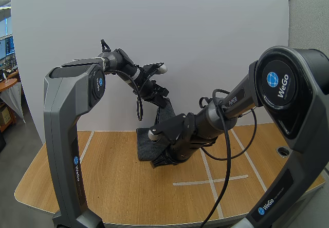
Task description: Fold the towel
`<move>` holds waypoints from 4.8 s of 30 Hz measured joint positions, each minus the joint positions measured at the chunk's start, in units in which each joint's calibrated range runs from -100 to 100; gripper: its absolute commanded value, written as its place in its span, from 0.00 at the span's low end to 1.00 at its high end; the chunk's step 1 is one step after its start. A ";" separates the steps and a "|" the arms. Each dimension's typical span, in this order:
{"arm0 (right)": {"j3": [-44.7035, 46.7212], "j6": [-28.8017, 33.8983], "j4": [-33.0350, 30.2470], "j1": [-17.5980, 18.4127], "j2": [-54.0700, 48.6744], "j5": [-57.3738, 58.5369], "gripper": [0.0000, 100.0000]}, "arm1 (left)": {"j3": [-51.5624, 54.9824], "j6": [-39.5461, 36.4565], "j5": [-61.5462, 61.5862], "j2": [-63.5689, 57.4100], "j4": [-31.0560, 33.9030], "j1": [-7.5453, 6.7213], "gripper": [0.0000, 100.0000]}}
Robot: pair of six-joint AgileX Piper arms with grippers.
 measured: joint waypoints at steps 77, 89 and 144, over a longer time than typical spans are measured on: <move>-11.78 -2.01 -2.26 3.41 17.55 -8.81 0.00 | 8.73 -1.38 0.00 0.00 2.77 3.69 0.00; -11.78 -2.01 -2.47 3.41 17.55 -8.81 0.00 | 14.56 1.33 -0.41 0.00 2.59 6.68 0.00; -13.90 -2.09 0.04 -1.80 8.05 -13.58 0.00 | 17.14 4.53 -0.67 0.00 0.13 6.01 0.00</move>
